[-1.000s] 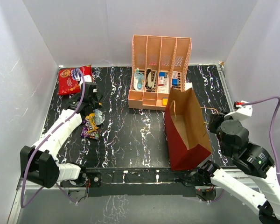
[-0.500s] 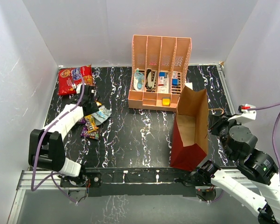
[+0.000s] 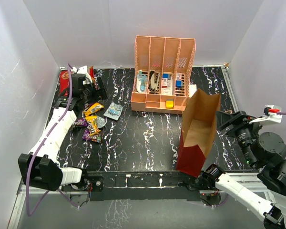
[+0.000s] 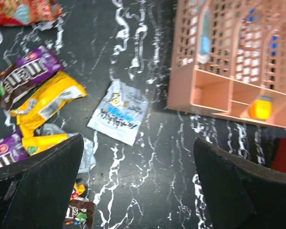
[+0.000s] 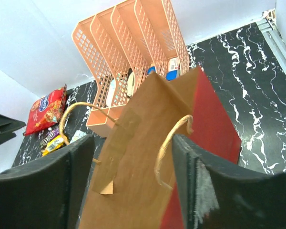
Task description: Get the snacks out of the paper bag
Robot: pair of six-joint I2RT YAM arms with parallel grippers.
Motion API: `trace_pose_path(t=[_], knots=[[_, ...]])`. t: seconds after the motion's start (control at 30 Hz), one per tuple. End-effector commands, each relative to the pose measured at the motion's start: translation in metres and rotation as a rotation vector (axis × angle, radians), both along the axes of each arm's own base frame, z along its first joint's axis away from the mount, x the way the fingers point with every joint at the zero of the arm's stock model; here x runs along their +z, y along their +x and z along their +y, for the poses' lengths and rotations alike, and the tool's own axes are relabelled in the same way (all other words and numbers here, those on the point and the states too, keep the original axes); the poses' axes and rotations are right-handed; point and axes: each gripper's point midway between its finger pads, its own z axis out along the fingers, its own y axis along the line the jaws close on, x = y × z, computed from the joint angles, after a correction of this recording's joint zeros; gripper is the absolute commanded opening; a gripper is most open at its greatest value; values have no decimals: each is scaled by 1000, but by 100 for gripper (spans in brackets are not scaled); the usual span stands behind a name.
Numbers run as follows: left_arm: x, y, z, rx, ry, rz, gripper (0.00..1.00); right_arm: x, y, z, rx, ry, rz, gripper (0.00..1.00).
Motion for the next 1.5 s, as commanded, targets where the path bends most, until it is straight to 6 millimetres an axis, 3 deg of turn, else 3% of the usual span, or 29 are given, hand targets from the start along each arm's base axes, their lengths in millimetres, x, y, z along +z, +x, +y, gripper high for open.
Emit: trace_pose_path(t=[0.0,0.23,0.47,0.77,1.07,1.2,1.33,1.47], knots=[[48,-11,-28,-174,-78,-77,98,20,-3,2,26,1,-22,74],[103,-22,-56,-320,-159,-182,98,37,-5,-2,15,18,-40,98],[171,-35,-101,-535,-173,-328,98,82,-17,-16,2,68,-126,98],[265,-63,-107,-593,-191,-572,98,127,-30,-39,-54,93,-209,98],[360,-98,-83,-516,-192,-836,98,193,-31,-30,4,48,-382,98],[385,-119,-62,-431,-190,-972,98,221,-34,-20,66,28,-457,99],[403,-131,-28,-258,-184,-1109,98,242,-35,-10,107,20,-516,98],[418,-139,-7,-165,-136,-1181,98,250,-31,-6,108,27,-534,98]])
